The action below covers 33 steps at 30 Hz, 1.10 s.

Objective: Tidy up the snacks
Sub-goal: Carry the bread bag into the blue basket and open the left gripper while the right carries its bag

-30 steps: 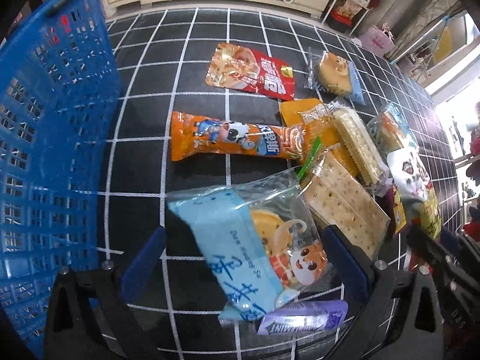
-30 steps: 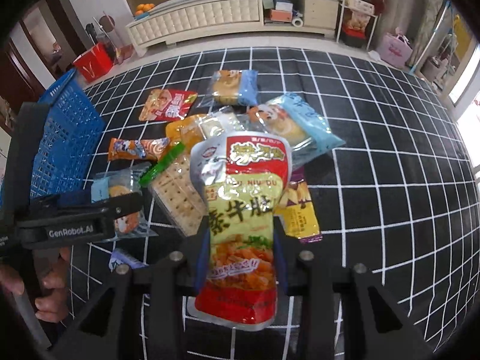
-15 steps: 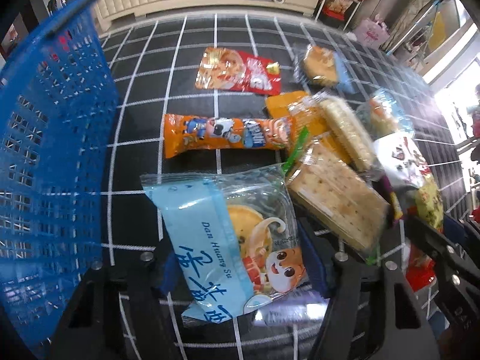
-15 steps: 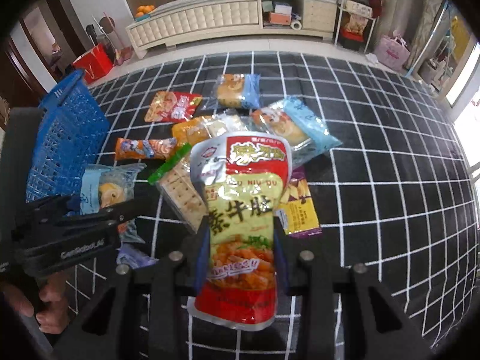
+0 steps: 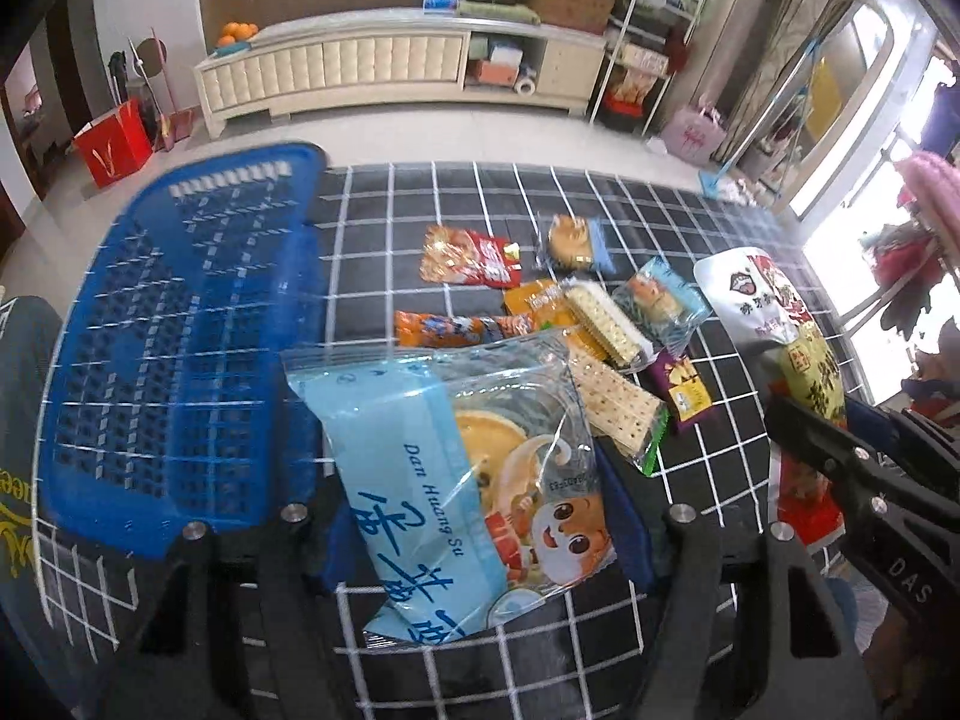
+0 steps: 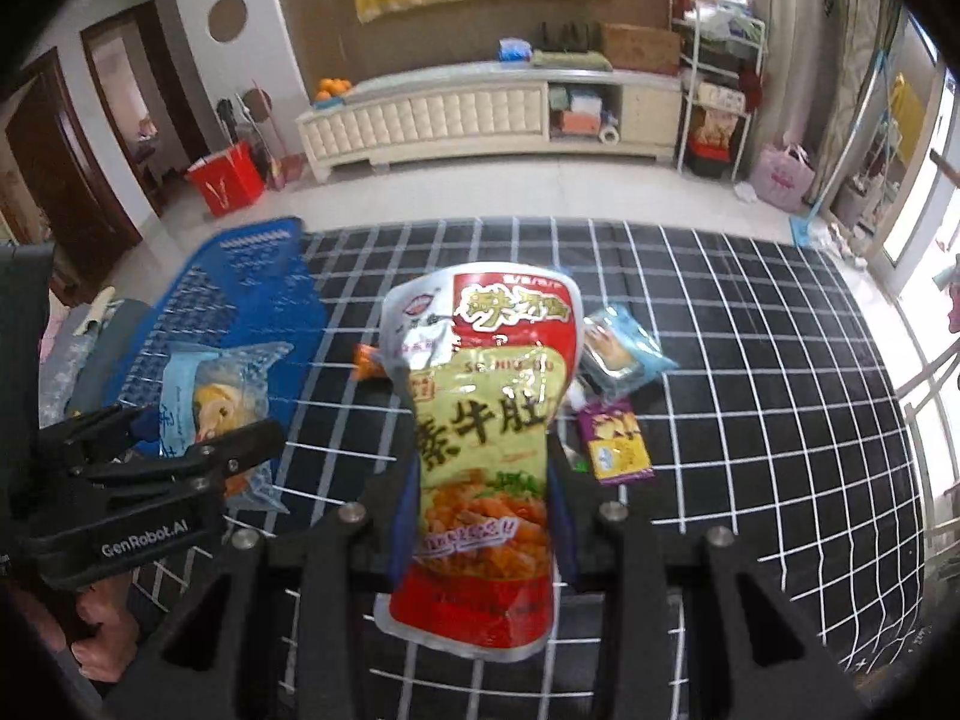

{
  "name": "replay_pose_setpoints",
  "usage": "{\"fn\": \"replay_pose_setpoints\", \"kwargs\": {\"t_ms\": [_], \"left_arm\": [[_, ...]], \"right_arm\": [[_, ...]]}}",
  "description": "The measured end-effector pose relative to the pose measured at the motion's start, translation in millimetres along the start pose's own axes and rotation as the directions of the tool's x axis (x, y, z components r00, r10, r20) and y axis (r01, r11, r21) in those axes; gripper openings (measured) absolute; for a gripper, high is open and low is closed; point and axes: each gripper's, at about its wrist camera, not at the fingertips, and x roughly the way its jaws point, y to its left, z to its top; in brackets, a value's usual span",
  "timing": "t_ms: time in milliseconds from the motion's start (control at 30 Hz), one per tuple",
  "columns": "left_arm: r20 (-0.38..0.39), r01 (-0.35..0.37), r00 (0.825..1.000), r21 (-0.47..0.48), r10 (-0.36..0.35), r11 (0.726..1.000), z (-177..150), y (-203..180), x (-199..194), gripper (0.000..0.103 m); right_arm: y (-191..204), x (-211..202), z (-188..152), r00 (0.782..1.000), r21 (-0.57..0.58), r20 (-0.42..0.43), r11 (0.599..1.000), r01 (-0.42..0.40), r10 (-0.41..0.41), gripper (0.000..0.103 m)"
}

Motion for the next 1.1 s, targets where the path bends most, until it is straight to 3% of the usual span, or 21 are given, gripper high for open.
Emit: {"fn": "replay_pose_setpoints", "kwargs": {"t_ms": [233, 533, 767, 1100], "left_arm": [[0.068, -0.026, 0.997, 0.002, 0.025, 1.000, -4, 46, -60, 0.066], [0.098, -0.071, 0.993, -0.023, 0.073, 0.997, -4, 112, -92, 0.066], [0.070, -0.075, 0.995, -0.043, 0.078, 0.996, 12, 160, -78, 0.066], [-0.028, -0.035, 0.999, 0.022, 0.036, 0.999, 26, 173, -24, 0.066]], "right_arm": [[56, -16, 13, 0.998, -0.060, 0.048, 0.997, -0.042, 0.045, 0.042], [123, -1, 30, 0.994, -0.152, 0.044, 0.984, -0.090, 0.097, 0.042], [153, 29, 43, 0.994, -0.175, 0.008, 0.979, -0.105, 0.108, 0.042], [164, 67, 45, 0.995, -0.182, -0.055, 0.979, -0.089, 0.080, 0.042]]}}
